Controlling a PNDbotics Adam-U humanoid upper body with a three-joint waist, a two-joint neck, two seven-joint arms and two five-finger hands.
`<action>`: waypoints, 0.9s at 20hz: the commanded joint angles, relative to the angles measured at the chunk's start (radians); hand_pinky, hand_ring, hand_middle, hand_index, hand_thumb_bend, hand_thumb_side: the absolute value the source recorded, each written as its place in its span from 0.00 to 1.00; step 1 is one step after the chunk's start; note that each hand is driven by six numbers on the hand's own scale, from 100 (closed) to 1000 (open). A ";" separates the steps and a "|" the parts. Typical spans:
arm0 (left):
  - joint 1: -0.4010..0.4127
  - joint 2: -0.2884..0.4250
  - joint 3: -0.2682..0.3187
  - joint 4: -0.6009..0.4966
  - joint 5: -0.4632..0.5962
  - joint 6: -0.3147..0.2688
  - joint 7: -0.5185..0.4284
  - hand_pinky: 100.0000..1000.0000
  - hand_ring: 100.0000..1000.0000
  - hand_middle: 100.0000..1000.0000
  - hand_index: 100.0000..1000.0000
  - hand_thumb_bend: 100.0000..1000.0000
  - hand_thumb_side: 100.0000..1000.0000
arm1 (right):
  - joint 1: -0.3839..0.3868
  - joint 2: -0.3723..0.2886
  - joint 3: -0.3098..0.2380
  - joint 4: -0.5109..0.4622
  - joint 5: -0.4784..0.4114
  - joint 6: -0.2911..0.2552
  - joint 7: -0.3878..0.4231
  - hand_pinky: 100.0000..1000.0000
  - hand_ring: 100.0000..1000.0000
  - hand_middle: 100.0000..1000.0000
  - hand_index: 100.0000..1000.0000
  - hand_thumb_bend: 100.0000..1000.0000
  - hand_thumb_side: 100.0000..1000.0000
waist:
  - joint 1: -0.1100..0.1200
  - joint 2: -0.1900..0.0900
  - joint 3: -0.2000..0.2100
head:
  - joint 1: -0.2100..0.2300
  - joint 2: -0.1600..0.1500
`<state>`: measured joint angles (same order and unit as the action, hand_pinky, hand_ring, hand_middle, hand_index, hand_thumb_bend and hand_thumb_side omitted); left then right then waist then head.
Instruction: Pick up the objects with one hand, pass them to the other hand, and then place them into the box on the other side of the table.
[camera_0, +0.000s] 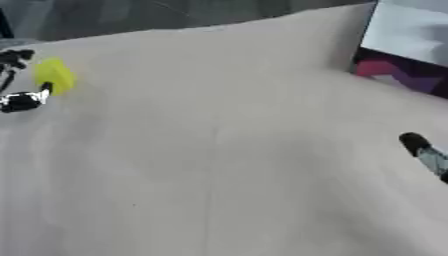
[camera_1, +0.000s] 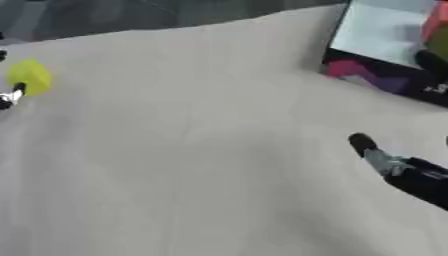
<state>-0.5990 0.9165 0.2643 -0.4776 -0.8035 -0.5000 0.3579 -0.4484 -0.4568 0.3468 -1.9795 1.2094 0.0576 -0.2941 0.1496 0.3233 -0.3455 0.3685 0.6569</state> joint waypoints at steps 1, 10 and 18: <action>-0.005 0.036 -0.008 0.008 -0.031 0.008 0.059 0.69 0.72 0.76 0.91 0.28 0.09 | -0.015 0.002 -0.003 -0.020 0.003 0.010 -0.008 0.60 0.78 1.00 0.85 0.59 0.45 | 0.000 -0.011 -0.002 | 0.018 -0.028; 0.004 0.037 -0.032 0.059 -0.034 0.020 0.219 0.67 0.71 0.74 0.90 0.17 0.05 | -0.029 0.018 0.000 -0.020 -0.002 0.027 0.000 0.59 0.77 1.00 0.84 0.60 0.45 | 0.010 0.001 -0.020 | 0.050 -0.054; 0.005 0.060 -0.077 0.165 0.067 -0.005 0.341 0.69 0.74 0.76 0.90 0.07 0.10 | -0.029 0.029 0.006 -0.020 -0.010 0.025 -0.002 0.58 0.77 1.00 0.83 0.62 0.42 | 0.007 0.015 -0.034 | 0.074 -0.088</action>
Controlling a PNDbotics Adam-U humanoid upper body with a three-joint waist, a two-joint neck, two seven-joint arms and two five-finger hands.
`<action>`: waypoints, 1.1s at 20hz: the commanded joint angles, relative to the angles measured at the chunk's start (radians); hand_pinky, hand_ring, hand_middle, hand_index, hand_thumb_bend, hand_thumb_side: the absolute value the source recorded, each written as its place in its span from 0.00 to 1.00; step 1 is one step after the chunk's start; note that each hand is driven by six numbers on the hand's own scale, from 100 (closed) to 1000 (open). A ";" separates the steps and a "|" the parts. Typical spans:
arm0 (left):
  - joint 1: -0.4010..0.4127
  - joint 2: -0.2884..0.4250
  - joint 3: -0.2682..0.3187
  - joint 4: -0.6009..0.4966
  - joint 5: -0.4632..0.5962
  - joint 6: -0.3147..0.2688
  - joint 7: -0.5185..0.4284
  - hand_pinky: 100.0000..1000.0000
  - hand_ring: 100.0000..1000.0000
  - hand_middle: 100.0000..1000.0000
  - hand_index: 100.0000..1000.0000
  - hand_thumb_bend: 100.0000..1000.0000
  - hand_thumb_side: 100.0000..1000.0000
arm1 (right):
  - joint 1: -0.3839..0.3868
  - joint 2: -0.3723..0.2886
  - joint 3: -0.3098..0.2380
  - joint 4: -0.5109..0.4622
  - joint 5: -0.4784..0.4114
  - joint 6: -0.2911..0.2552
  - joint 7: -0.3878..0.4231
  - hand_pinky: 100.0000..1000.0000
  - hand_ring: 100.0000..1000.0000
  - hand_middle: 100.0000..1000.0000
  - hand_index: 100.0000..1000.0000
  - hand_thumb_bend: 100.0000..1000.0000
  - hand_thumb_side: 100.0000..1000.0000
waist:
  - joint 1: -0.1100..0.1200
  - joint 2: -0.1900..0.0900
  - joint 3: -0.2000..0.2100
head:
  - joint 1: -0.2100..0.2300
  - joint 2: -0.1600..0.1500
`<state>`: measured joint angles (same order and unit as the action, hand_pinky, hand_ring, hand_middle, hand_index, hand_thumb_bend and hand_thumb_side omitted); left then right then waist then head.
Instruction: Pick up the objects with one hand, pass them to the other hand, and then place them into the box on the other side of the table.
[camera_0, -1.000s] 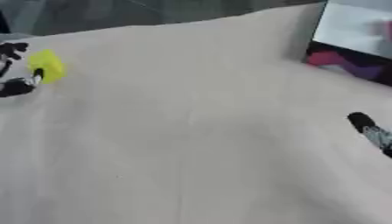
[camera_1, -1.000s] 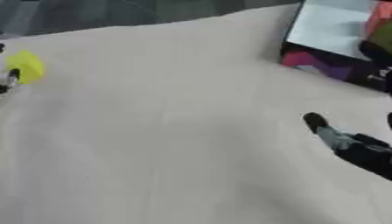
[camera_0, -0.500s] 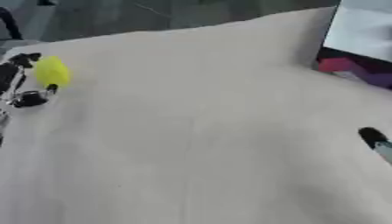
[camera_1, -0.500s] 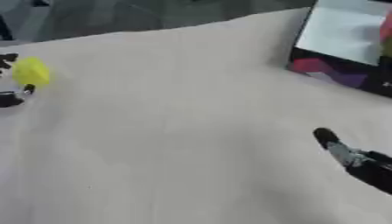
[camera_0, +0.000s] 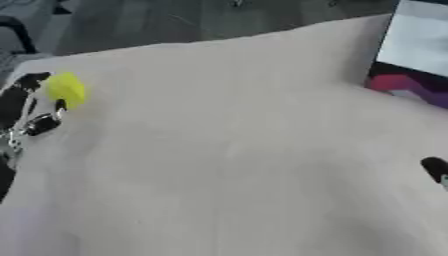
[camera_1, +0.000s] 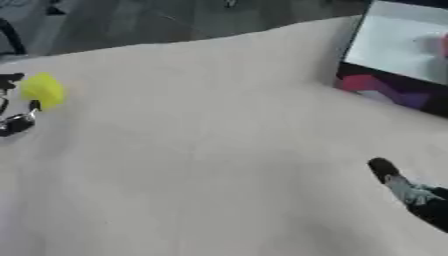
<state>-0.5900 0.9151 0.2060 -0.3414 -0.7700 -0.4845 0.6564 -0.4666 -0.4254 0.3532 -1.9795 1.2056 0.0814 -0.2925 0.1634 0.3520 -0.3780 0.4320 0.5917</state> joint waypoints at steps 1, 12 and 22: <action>-0.003 0.064 -0.028 0.043 0.046 -0.031 0.056 0.69 0.74 0.76 0.90 0.06 0.17 | -0.010 -0.001 0.000 -0.020 -0.007 0.002 -0.004 0.58 0.77 1.00 0.83 0.61 0.44 | -0.007 -0.012 -0.003 | 0.013 -0.025; -0.016 0.067 -0.105 0.138 0.142 -0.152 0.132 0.69 0.73 0.75 0.89 0.00 0.51 | -0.009 0.008 0.001 -0.020 -0.011 0.007 -0.009 0.58 0.77 1.00 0.82 0.62 0.44 | -0.002 0.001 -0.016 | 0.035 -0.024; -0.039 0.073 -0.069 0.064 0.224 -0.179 -0.007 0.68 0.72 0.73 0.88 0.00 0.63 | 0.000 0.000 -0.008 -0.020 -0.011 0.002 -0.004 0.59 0.77 1.00 0.82 0.60 0.46 | -0.004 -0.024 -0.012 | 0.026 -0.019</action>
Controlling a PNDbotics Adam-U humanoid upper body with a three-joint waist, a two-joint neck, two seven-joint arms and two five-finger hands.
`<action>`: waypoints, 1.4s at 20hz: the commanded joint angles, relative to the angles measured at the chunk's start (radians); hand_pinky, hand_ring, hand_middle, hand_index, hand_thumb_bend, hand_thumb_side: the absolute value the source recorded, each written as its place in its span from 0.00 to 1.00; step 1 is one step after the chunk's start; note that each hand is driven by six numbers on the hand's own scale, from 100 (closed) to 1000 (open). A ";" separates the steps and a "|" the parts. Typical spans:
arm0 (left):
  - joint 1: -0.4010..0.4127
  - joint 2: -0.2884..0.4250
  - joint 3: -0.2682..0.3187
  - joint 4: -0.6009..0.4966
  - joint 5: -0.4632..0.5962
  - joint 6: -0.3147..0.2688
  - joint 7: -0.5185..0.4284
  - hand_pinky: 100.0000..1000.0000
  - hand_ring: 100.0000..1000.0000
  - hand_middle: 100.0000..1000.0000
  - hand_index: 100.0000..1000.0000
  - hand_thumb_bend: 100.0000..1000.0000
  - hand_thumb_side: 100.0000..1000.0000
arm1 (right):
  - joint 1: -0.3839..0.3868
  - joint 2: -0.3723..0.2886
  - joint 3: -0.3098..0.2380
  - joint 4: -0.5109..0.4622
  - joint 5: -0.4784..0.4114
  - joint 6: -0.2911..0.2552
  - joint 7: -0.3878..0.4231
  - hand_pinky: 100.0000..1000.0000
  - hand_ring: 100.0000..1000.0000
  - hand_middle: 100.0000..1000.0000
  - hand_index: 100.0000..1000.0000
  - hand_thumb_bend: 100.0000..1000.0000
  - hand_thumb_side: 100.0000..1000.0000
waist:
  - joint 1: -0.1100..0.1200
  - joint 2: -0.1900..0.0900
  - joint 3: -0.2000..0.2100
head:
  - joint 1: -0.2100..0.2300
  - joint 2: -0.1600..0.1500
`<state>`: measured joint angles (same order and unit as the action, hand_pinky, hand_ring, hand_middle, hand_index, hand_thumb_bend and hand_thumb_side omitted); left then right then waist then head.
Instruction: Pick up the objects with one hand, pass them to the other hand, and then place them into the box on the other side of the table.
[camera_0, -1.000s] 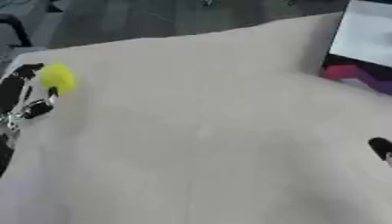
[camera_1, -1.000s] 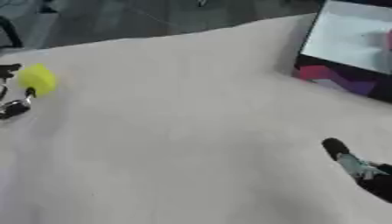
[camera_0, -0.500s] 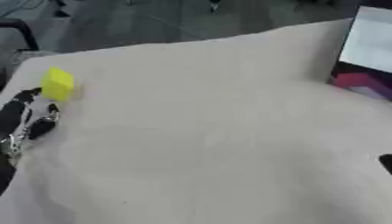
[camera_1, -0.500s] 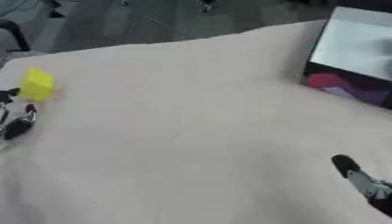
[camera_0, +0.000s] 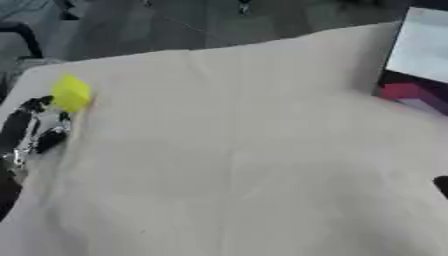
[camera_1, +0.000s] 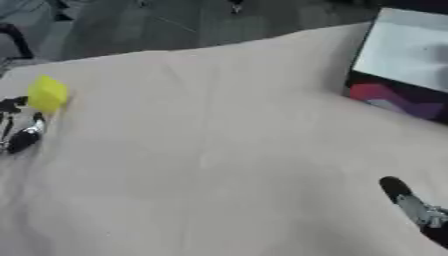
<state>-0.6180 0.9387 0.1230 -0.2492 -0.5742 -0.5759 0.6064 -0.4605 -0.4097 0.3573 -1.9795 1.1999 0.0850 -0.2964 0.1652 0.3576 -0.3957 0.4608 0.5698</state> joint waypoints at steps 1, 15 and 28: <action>-0.013 0.050 0.018 -0.038 0.038 -0.088 0.027 0.68 0.72 0.73 0.87 0.00 0.64 | -0.005 -0.016 -0.012 -0.020 -0.005 -0.002 0.001 0.59 0.77 1.00 0.82 0.60 0.46 | -0.006 -0.032 0.007 | -0.004 0.004; -0.018 0.049 0.030 -0.058 0.161 -0.119 0.051 0.69 0.75 0.74 0.87 0.00 0.72 | -0.006 0.002 -0.009 -0.020 -0.015 0.000 -0.004 0.57 0.77 1.00 0.82 0.64 0.42 | 0.003 -0.002 -0.008 | 0.021 -0.026; -0.036 0.036 0.019 -0.050 0.151 -0.138 0.028 0.65 0.70 0.68 0.83 0.00 0.84 | -0.005 0.011 -0.007 -0.020 -0.024 0.001 -0.009 0.56 0.77 1.00 0.81 0.65 0.42 | 0.011 0.007 -0.027 | 0.027 -0.033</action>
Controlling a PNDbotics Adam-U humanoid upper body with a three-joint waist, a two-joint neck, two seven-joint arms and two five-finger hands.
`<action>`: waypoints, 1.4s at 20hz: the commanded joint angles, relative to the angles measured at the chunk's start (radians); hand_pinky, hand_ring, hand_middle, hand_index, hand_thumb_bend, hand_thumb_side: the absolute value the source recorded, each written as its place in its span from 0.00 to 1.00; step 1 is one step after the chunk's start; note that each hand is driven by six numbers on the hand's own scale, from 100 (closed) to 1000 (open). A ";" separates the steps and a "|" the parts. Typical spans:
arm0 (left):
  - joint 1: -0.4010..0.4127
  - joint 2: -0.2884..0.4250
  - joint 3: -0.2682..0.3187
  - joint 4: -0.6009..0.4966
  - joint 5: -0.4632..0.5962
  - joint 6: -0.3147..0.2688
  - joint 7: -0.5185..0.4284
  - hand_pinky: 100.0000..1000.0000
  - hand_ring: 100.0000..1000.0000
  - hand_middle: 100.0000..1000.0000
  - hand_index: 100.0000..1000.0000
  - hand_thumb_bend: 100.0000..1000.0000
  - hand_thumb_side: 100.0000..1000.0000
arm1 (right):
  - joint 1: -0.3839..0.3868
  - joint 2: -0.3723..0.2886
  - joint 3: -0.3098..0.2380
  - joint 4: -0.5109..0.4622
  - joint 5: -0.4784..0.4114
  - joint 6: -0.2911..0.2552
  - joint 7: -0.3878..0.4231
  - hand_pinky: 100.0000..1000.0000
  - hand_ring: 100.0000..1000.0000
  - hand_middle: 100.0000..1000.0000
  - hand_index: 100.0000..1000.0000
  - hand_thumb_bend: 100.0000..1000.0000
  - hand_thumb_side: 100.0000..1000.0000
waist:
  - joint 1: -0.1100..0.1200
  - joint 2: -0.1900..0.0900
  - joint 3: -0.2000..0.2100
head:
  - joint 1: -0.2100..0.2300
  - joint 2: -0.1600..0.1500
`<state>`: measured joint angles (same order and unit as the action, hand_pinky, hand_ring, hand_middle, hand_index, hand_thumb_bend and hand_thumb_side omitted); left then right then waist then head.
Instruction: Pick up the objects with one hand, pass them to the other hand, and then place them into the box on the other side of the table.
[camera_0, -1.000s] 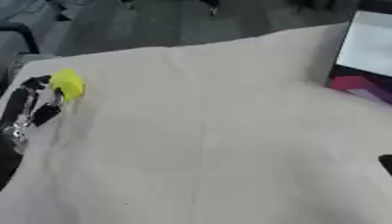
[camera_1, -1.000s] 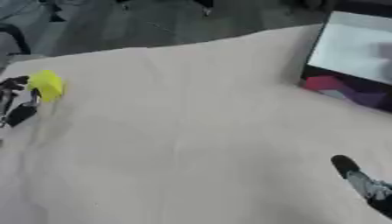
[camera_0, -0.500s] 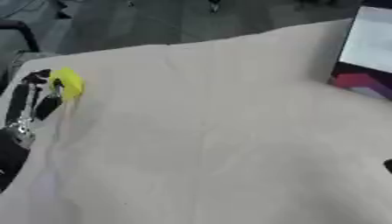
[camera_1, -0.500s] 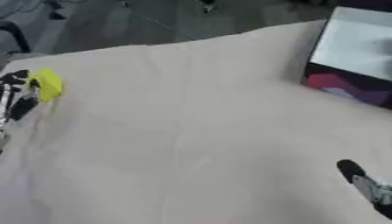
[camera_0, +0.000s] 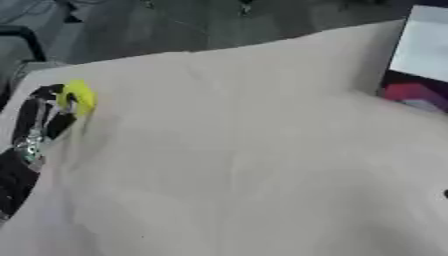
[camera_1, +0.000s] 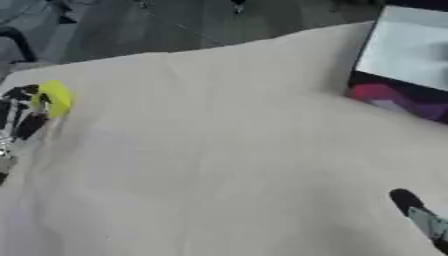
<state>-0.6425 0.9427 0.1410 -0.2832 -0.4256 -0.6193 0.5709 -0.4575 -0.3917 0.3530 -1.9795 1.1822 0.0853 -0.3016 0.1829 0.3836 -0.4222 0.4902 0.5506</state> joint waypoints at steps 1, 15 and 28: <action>-0.012 0.030 0.002 -0.021 0.002 -0.095 0.053 0.65 0.70 0.68 0.83 0.00 0.83 | -0.007 -0.007 -0.003 -0.020 -0.006 0.000 -0.003 0.56 0.77 1.00 0.81 0.65 0.42 | -0.006 -0.021 -0.001 | -0.003 -0.014; -0.018 0.019 0.019 -0.087 -0.255 -0.049 0.215 0.72 0.78 0.77 0.89 0.37 0.31 | -0.004 -0.009 -0.005 -0.020 -0.008 -0.002 0.007 0.57 0.77 1.00 0.81 0.65 0.42 | -0.001 -0.025 -0.018 | -0.015 -0.019; -0.027 0.014 0.026 -0.081 -0.377 -0.001 0.281 0.59 0.59 0.56 0.73 0.12 0.00 | -0.002 -0.008 -0.007 -0.020 -0.012 -0.002 0.010 0.57 0.77 1.00 0.81 0.65 0.41 | -0.004 -0.027 -0.017 | -0.020 -0.027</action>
<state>-0.6618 0.9248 0.1651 -0.3637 -0.7971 -0.4891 0.7181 -0.4560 -0.3916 0.3526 -1.9795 1.1746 0.0836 -0.2942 0.1888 0.3830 -0.4386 0.4723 0.5396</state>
